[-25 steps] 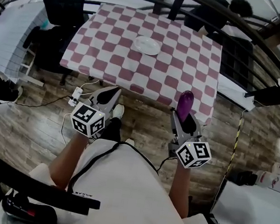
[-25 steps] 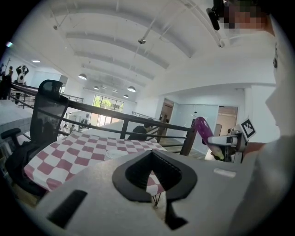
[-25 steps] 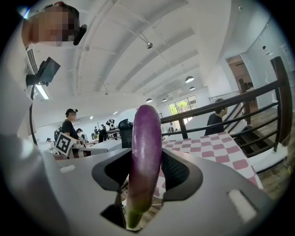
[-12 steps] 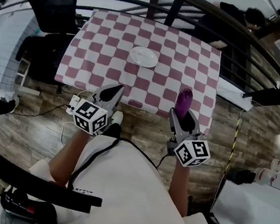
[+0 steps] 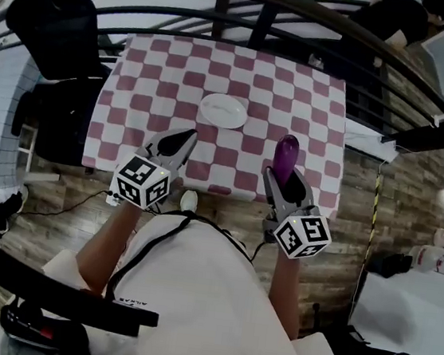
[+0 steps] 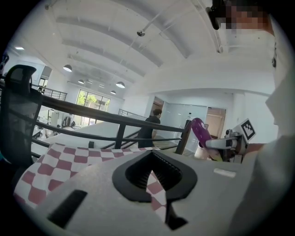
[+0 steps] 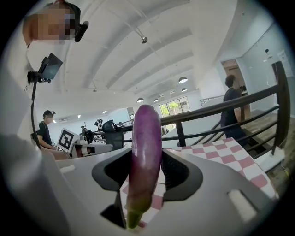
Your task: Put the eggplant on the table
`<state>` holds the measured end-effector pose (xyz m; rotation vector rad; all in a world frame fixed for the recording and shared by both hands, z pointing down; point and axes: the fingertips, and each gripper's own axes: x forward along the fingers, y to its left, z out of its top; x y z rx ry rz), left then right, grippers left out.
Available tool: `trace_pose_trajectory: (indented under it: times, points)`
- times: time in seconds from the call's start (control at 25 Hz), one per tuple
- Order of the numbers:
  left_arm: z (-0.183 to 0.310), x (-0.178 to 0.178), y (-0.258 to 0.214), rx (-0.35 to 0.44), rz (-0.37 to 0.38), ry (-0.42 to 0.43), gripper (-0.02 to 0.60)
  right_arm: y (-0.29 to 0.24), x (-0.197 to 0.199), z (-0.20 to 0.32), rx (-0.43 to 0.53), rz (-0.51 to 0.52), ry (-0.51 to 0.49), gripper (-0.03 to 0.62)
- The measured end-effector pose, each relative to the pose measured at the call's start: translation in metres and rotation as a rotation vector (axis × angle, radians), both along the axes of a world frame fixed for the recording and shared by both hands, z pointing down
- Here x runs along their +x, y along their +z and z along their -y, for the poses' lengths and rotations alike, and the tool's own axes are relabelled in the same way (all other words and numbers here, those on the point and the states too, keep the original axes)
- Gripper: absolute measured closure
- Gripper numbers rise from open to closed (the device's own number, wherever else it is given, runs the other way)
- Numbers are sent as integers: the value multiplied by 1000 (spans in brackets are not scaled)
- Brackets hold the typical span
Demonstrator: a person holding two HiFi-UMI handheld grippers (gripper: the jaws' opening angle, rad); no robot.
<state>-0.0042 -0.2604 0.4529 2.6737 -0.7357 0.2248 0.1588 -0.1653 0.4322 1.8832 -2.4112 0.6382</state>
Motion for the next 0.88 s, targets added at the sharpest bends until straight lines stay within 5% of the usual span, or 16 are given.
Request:
trace_pose_trajectory:
  times: [0.44, 0.88]
  points:
    - [59, -18, 16, -24, -10, 15, 577, 11, -24, 56, -41, -21, 7, 391]
    - [62, -17, 48, -91, 23, -97, 577, 60, -21, 107, -137, -61, -158, 391]
